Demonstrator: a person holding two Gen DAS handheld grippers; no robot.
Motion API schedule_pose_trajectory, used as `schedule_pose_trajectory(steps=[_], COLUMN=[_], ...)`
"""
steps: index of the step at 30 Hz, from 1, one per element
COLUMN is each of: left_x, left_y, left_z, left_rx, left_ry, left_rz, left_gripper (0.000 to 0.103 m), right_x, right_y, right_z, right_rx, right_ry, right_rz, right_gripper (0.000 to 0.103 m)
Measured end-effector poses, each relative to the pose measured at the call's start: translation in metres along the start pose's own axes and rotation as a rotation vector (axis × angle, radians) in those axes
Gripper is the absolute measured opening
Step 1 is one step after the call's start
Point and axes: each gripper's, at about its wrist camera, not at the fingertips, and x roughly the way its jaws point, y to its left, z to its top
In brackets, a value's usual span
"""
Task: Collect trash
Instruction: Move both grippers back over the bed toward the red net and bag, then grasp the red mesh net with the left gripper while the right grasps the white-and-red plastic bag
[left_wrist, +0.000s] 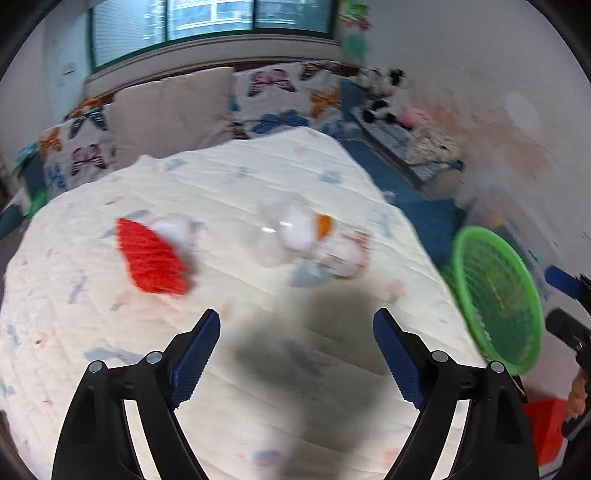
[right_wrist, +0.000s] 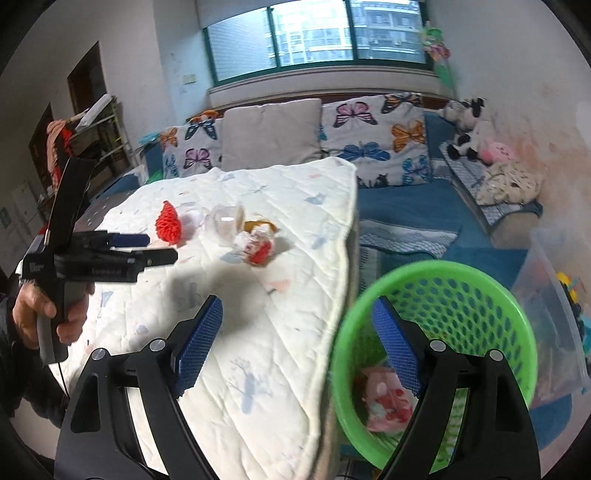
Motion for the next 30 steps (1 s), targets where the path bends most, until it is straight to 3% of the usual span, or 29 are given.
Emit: schedule_pose_trajectory(steps=[11,30], left_x=[0.008,0.074], left_y=[0.074,0.129], left_z=[0.029,0.048], left_rx=[-0.15,-0.267], left_ry=[-0.02,0.053], left_rz=[0.117,0.156], left_gripper=[0.087,0.088], right_x=[0.054,0.161], right_y=[0.032,0.037], right_z=[0.028,0.044], right_rx=[-0.079,-0.069], right_ry=[0.046,0.163], right_rz=[0.056,0.085], right_gripper=[0.083,0.083])
